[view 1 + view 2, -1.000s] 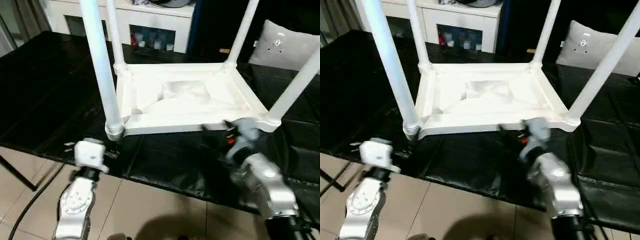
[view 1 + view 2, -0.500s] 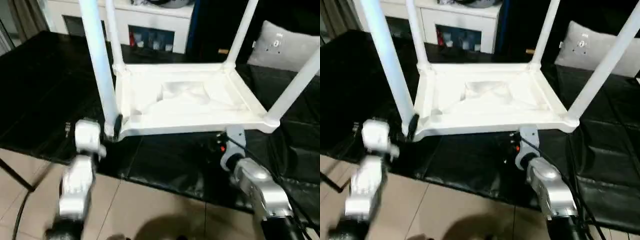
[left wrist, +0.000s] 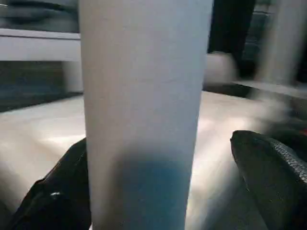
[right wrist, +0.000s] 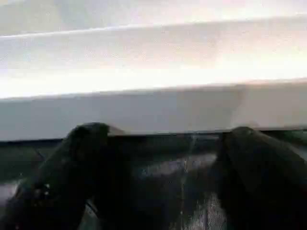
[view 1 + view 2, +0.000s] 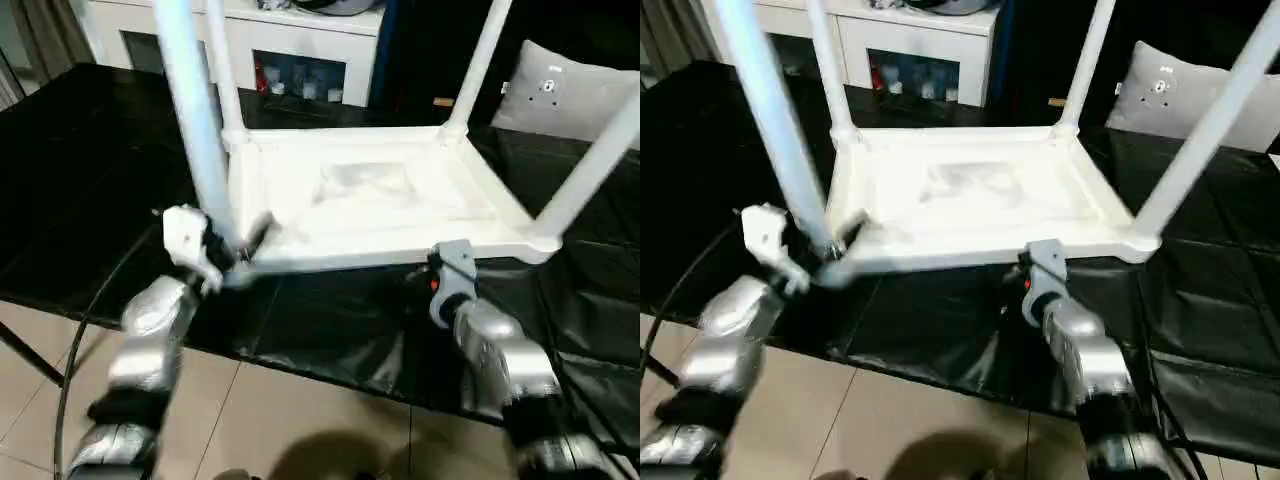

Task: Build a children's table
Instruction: Rotate table base

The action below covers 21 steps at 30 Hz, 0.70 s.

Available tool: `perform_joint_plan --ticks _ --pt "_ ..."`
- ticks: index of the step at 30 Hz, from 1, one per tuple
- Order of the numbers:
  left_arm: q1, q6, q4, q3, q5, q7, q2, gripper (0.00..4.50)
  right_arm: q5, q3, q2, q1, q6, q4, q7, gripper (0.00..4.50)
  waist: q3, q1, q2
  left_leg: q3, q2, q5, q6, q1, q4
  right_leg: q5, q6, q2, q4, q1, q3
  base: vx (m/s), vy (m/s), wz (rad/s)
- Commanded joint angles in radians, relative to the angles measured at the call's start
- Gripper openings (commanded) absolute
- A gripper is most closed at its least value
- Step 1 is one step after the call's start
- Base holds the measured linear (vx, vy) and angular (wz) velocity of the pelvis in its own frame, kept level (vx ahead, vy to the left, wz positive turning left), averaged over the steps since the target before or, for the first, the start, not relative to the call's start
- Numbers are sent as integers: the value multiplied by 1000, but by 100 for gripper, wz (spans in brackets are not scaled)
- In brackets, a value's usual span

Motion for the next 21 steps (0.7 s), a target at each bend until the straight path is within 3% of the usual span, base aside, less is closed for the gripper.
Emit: perform_joint_plan --ticks 1,2,3,4,8,9,11,14,16,19,21 --pt "29 63 -59 -114 -4 -88 -4 440 -3 19 19 -31 -18 20 25 450 -54 -4 0 -15 45 -321 -18 9 -87 -390 -164 -67 -66 42 57 0 0 0" --pt "42 83 -86 -133 -11 -110 0 440 -6 22 23 -41 -25 29 32 450 -51 -6 3 -17 44 -333 -20 6 -90 -433 -144 -66 -73 45 56 0 0 0" --pt "42 83 -86 -133 -11 -110 0 440 -6 22 23 -41 -25 29 32 450 -51 -8 2 -17 43 -350 -23 12 -88 -466 -131 -67 -77 40 57 0 0 0" --pt "56 108 -123 -161 -20 -128 4 440 -10 28 27 -52 -34 39 39 450 -52 -13 -6 -20 43 -344 -23 6 -89 -494 -117 -71 -76 46 56 0 0 0" --pt "83 171 -210 -208 -38 -157 0 440 -18 37 37 -74 -56 69 55 450 -52 -27 -5 -20 42 -337 -20 6 -86 -518 -104 -68 -81 42 55 0 0 0" --pt "90 199 -246 -229 -41 -156 -14 440 -25 37 42 -84 -70 89 61 450 -52 -32 -12 -20 42 -330 -16 2 -86 -529 -102 -68 -78 44 53 0 0 0" --pt "85 204 -258 -247 -28 -142 -40 440 -30 39 47 -91 -80 104 64 450 -52 -33 -10 -17 40 -326 -11 8 -83 -533 -98 -65 -87 37 55 0 0 0" --pt "62 206 -255 -279 -9 -116 -94 440 -23 57 55 -83 -119 89 136 450 -57 -34 -11 -17 42 -301 -5 1 -84 -455 -112 -62 -79 45 56 0 0 0" --pt "41 216 -258 -319 3 -106 -136 440 -44 80 56 -77 -123 88 145 450 -59 -37 -8 -15 41 -279 5 -2 -83 -383 -140 -60 -71 48 57 0 0 0" --pt "39 222 -264 -332 5 -105 -144 440 -46 81 56 -78 -128 94 145 450 -62 -40 -12 -14 42 -243 17 -6 -81 -338 -162 -61 -65 53 59 0 0 0" --pt "29 233 -262 -347 26 -93 -170 440 -49 78 62 -76 -142 103 160 450 -66 -39 -7 -10 42 -208 28 -4 -77 -284 -184 -61 -60 55 60 0 0 0"
